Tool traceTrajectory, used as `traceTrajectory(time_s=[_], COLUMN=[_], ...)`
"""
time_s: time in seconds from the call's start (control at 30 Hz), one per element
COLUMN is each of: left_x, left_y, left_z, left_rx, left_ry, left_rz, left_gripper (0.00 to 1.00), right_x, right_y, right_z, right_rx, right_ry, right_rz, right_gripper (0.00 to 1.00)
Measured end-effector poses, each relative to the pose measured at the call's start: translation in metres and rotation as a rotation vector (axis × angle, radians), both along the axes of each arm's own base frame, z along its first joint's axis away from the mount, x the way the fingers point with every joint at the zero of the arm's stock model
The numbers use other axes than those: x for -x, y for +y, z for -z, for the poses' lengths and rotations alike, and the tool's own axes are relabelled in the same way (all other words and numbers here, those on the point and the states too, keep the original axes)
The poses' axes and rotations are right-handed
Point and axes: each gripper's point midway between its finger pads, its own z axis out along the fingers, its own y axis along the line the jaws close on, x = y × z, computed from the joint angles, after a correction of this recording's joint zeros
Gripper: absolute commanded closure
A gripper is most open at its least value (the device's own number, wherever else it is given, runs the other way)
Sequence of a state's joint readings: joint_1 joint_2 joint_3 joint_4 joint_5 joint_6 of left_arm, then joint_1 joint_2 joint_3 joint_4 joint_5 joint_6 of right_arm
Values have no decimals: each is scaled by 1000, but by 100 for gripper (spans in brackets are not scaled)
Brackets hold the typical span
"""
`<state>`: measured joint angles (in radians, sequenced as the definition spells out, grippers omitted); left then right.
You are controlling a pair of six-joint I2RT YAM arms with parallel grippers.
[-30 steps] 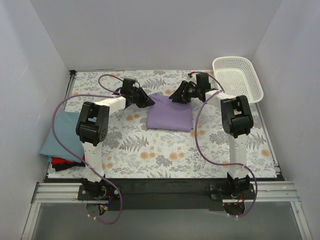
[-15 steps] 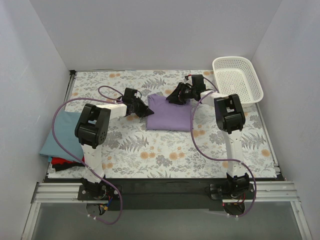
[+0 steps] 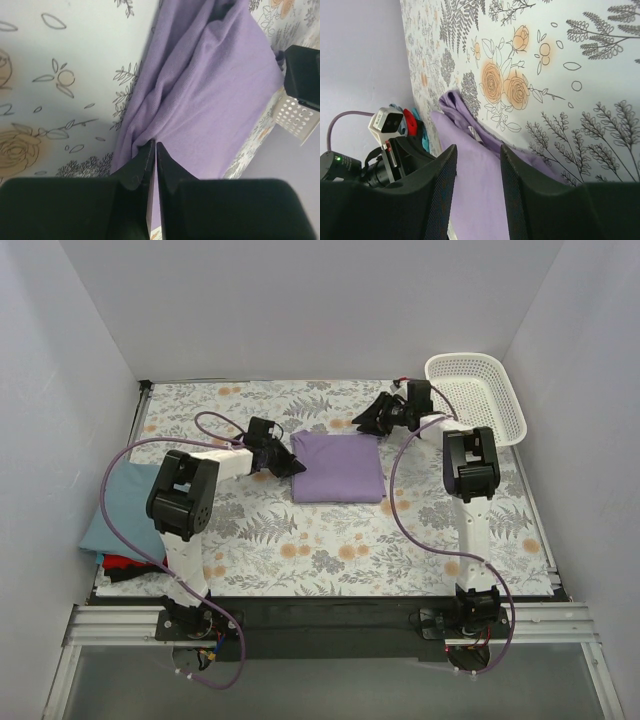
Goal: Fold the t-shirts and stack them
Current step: Fold the tshirt
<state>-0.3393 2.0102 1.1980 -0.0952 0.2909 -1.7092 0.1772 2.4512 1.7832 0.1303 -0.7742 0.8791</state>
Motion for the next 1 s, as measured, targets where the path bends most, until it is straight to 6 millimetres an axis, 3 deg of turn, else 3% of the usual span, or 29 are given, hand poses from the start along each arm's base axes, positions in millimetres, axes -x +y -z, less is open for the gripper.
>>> traceTrajectory(time_s=[0.13,0.23,0.37,0.53,0.63,0.73,0.83,1.0], left_x=[12,23,35,33,20,3,-7,-4], left_y=[1,2,10,31,43,47,44,36], left_z=[-3,-10,-28,-57,-63,-60,-45,-10], left_rx=[-27,-48,-90,-166,-208,-240,-260,-266], left_ry=[7,9,-6,-55,-67,-77,-62,12], left_rz=[3,3,-19,-53,-31,20,95,204], left_gripper=[91,86,64,52,51,48,40,39], right_x=[2,16,39,76,98,118,130,132], right_y=[-4,-1,4,13,17,19,12,0], right_z=[-8,-27,-62,-89,-84,-66,-47,-39], right_rx=[27,58,112,215,276,328,381,449], right_ry=[-28,-60,-141,-225,-232,-200,-155,-149], right_rz=[-4,-19,-46,-79,-103,-135,-146,-143], right_gripper=[53,53,53,52,52,51,50,49])
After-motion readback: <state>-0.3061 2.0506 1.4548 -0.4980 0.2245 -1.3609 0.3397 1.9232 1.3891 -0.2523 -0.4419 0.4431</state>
